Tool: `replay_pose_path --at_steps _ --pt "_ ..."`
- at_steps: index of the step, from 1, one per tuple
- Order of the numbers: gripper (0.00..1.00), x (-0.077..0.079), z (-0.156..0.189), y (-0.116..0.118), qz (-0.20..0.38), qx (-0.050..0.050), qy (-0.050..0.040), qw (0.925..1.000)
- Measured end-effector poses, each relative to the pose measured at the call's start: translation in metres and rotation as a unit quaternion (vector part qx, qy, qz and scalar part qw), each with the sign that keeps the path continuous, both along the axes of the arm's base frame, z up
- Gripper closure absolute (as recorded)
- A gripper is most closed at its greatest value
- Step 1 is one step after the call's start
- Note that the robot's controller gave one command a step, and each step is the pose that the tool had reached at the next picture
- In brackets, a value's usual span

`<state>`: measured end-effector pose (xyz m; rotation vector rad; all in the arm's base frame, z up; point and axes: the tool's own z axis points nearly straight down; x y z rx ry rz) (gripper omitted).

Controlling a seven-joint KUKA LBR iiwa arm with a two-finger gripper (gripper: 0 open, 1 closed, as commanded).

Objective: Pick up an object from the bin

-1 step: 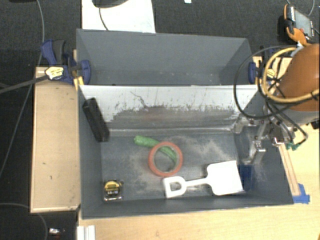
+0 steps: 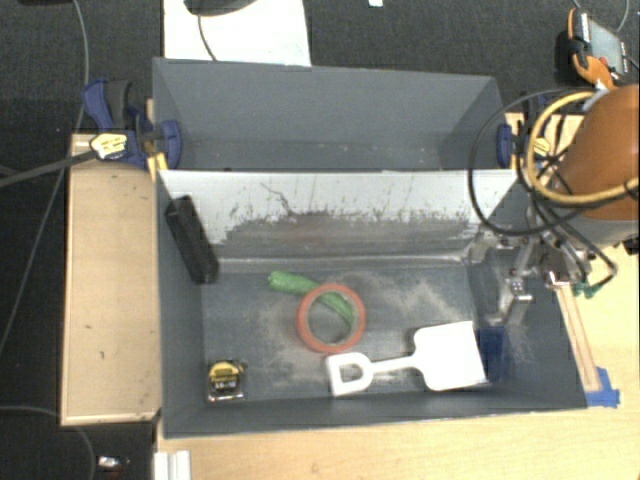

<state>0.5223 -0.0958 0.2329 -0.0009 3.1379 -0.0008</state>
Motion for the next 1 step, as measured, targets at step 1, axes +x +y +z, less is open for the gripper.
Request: replay_pose_path --at_steps 1 --pt "0.0 -0.0201 -0.0769 0.0256 0.109 -0.001 -0.0012 0.994"
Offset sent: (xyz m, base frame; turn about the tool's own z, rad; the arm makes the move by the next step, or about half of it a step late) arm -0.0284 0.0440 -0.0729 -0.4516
